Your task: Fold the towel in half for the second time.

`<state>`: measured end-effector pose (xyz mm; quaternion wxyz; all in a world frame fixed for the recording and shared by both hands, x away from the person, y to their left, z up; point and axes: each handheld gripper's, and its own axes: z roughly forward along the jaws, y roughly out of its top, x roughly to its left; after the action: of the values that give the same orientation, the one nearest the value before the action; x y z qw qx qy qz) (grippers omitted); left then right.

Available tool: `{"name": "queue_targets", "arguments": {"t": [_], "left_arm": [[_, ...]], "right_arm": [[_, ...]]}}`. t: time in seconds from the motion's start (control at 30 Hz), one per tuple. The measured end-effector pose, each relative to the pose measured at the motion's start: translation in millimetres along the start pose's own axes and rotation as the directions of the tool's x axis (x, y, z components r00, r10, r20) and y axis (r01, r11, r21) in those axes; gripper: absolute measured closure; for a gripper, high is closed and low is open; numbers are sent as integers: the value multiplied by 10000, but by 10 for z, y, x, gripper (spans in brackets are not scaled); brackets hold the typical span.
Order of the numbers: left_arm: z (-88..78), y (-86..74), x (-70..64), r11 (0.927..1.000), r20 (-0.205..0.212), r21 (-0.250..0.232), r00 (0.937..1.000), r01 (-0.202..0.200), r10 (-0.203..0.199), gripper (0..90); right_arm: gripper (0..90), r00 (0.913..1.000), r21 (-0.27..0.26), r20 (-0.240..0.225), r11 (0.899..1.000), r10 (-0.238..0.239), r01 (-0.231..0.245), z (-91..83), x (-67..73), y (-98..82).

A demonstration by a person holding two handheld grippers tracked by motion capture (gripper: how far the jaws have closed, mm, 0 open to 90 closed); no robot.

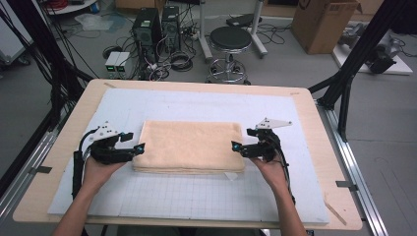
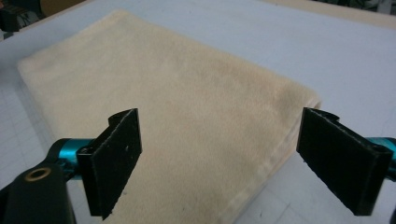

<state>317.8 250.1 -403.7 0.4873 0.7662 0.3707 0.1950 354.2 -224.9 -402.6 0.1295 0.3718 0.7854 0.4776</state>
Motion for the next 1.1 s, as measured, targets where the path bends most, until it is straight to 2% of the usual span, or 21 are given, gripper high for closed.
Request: {"name": "queue_targets", "arguments": {"t": [0.13,0.2,0.3,0.37,0.57,0.77,1.1], "left_arm": [[-27,-41,-35,9999,56,47,9999,-107,107,334],[-39,-55,-38,10000,169,11,9999,2,-2,329],[-55,-79,-50,9995,78,277,9999,-134,132,319],[-81,-114,-55,9999,111,120,9999,-52,51,315],[-153,-176,-84,10000,119,60,9999,53,-54,316],[-181,-230,-155,9993,117,282,9996,-259,255,315],[-279,-302,-234,9994,195,194,9994,-287,283,308]], "right_arm": [[127,10000,-93,-1,9999,96,-96,-10,27,-136],[126,10000,-3,92,10000,-6,6,-17,55,-148],[126,9998,-113,101,9998,-149,150,-40,91,-155],[126,9998,-112,122,9998,-182,183,-55,111,-176],[126,9994,-151,219,9995,-280,284,-168,152,-267],[125,9995,-228,233,9995,-230,235,-258,160,-345],[123,9991,-188,257,9992,-336,341,-419,222,-482]]}}
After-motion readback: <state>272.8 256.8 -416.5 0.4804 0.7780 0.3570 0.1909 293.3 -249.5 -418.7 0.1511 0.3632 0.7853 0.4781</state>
